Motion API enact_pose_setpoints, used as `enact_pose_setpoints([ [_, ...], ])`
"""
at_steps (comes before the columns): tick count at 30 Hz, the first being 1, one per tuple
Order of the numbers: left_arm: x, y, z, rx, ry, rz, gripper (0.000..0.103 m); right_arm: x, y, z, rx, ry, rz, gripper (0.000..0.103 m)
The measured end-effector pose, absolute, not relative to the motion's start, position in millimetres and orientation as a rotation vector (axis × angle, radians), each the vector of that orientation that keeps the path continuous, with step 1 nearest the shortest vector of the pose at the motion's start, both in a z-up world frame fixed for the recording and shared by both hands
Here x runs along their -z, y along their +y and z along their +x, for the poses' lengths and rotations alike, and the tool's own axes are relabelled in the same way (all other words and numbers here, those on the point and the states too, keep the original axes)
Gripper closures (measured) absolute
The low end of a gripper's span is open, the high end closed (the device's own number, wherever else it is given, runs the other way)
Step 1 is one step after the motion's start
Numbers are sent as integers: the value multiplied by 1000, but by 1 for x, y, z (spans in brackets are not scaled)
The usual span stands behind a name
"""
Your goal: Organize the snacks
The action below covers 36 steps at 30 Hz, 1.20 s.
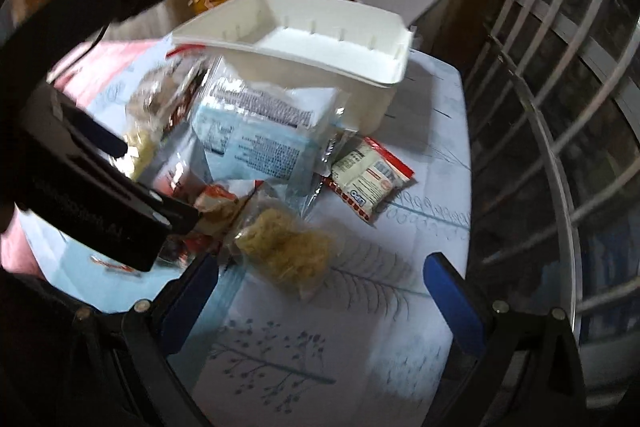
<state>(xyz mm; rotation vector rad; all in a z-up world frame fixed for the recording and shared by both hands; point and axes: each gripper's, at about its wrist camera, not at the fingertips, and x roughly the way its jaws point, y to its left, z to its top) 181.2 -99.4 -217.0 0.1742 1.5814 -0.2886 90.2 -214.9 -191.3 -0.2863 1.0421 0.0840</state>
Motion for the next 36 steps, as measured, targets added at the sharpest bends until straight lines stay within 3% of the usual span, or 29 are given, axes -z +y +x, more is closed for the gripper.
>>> enact_pose_setpoints([
  [9, 243, -103, 196, 279, 1640, 164, 14, 238, -200, 102, -213, 1063, -480, 0],
  [15, 261, -100, 206, 290, 1674, 73, 36, 261, -201, 108, -239, 1106, -434, 4],
  [24, 260, -84, 204, 310, 1649, 39, 53, 273, -201, 106, -247, 1102, -422, 22],
  [27, 254, -79, 203, 307, 1629, 27, 54, 272, -202, 105, -243, 1104, -415, 34],
  [29, 247, -75, 197, 299, 1609, 20, 54, 269, -203, 105, -225, 1109, -420, 48],
  [36, 215, -57, 183, 270, 1548, -27, 54, 263, -204, 99, -199, 1154, -372, 53],
])
